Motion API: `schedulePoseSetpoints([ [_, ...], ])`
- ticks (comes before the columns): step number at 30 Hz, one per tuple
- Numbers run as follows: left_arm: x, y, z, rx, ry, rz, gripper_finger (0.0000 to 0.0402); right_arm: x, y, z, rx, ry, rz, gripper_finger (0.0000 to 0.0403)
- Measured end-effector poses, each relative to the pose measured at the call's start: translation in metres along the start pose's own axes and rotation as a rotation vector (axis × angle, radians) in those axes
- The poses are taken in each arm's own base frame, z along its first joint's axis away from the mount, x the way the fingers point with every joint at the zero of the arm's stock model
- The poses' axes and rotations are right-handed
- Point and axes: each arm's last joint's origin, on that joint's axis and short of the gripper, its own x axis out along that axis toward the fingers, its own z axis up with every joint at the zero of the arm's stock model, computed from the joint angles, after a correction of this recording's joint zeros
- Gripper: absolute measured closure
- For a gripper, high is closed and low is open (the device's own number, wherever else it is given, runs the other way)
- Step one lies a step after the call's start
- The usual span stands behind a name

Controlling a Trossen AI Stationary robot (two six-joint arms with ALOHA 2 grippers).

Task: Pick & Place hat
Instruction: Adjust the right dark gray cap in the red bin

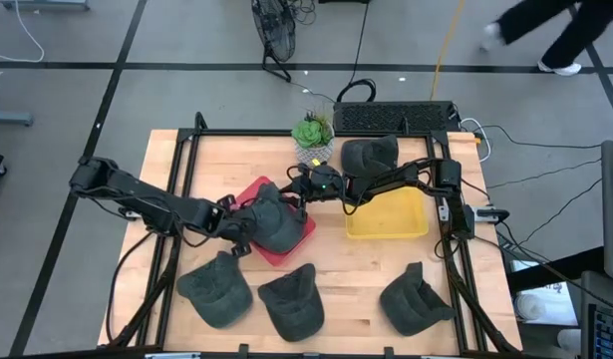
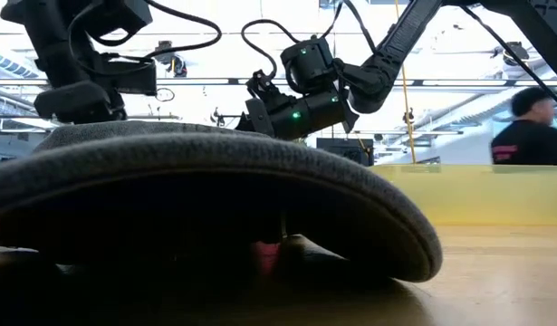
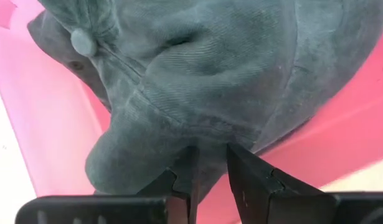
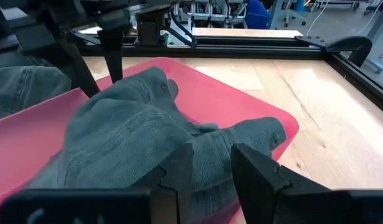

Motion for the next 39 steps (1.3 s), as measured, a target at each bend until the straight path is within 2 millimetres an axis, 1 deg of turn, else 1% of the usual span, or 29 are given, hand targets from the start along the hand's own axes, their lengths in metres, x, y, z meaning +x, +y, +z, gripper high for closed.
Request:
schedulePoseSetpoints([
  [5, 0.002, 0.000, -0.001, 0.002, 0.009, -0.001, 0.0314, 0.000, 0.000, -0.002, -0.011, 0.018, 0.001, 0.0303],
  [8, 0.002, -0.002, -0.001, 0.000, 0.024, -0.035, 0.0314, 0.000, 0.000, -0.002, -0.019, 0.015, 0.001, 0.0303],
  [13, 0.000, -0.003, -0.002, 0.017, 0.042, -0.094, 0.0314, -0.001, 0.000, 0.000, -0.085, 0.010, 0.000, 0.0303],
  [18, -0.015, -0.008, 0.002, 0.066, -0.004, -0.153, 0.0314, -0.004, 0.001, 0.011, -0.087, -0.051, -0.002, 0.0303],
  [25, -0.038, -0.012, 0.010, 0.098, -0.147, -0.120, 0.0314, -0.003, 0.007, 0.012, -0.090, -0.055, 0.010, 0.0303],
  [30, -0.050, -0.012, 0.014, 0.109, -0.226, -0.095, 0.0314, 0.003, 0.006, 0.001, -0.059, -0.043, 0.009, 0.0303],
  [35, -0.050, -0.011, 0.017, 0.148, -0.278, -0.026, 0.0314, 0.009, 0.006, -0.010, -0.051, -0.050, 0.009, 0.0303],
  [39, -0.050, -0.009, 0.020, 0.132, -0.302, -0.014, 0.0314, 0.009, 0.006, -0.011, -0.053, -0.053, 0.008, 0.0303],
])
